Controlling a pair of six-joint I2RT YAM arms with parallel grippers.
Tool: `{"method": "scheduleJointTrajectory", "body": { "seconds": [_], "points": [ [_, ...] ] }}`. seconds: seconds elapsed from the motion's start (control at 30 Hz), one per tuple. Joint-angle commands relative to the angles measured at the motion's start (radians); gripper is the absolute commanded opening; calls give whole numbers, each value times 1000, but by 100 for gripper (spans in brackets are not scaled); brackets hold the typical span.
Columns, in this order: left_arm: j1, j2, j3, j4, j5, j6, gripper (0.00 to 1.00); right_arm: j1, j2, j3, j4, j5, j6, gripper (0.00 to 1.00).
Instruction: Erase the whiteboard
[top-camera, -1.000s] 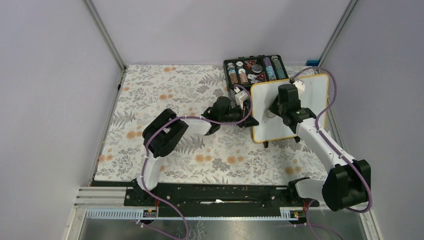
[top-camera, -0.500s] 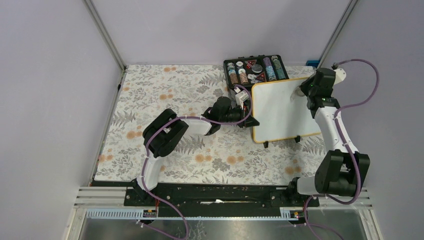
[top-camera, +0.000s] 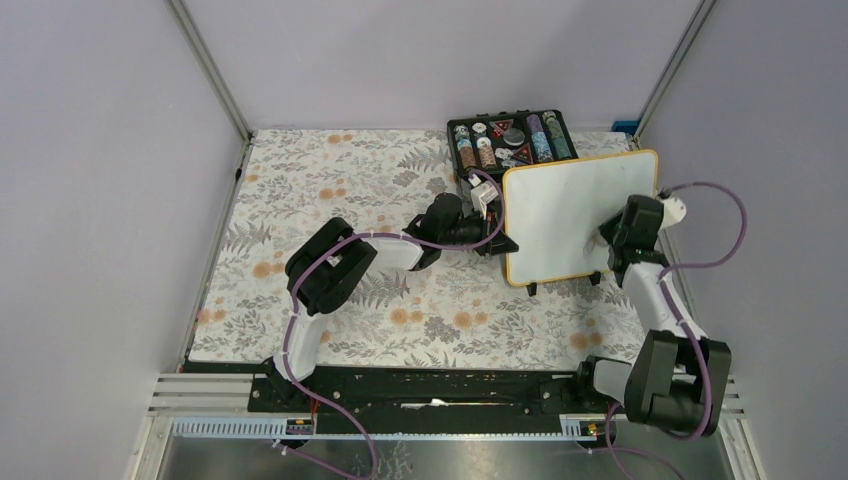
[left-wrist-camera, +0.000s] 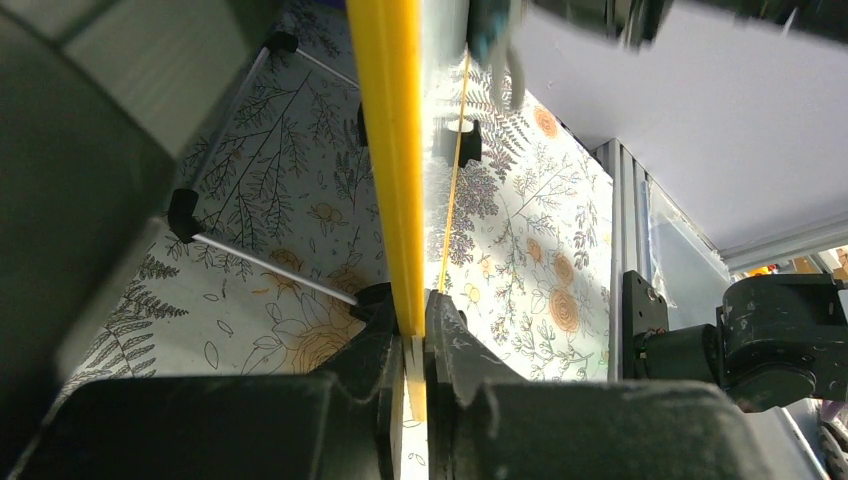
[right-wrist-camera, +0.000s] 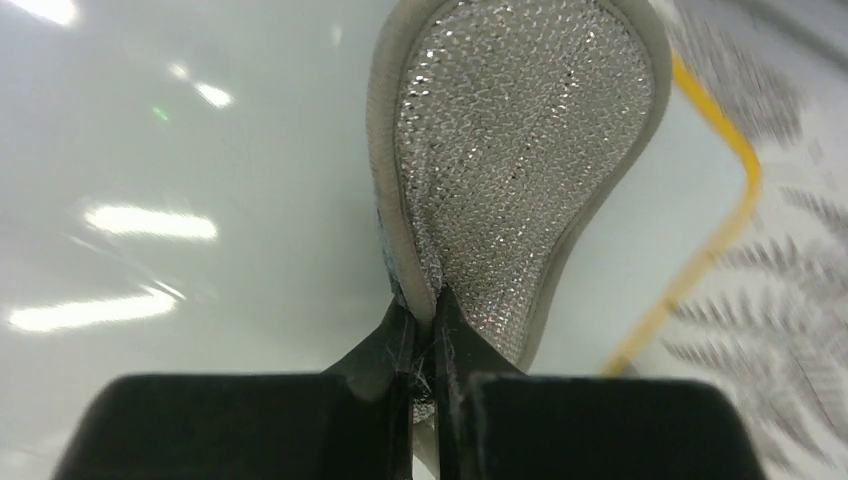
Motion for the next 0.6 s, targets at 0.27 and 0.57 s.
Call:
{"method": "scheduleJointTrajectory", "body": {
  "seconds": [0.27, 0.57],
  "points": [
    [42, -4, -96, -224, -163, -51, 9, 78, -341, -87, -328, -151, -78, 0],
    [38, -183, -204, -162, -208, 0, 67, 343, -472, -166, -385, -142, -109, 0]
  ]
}}
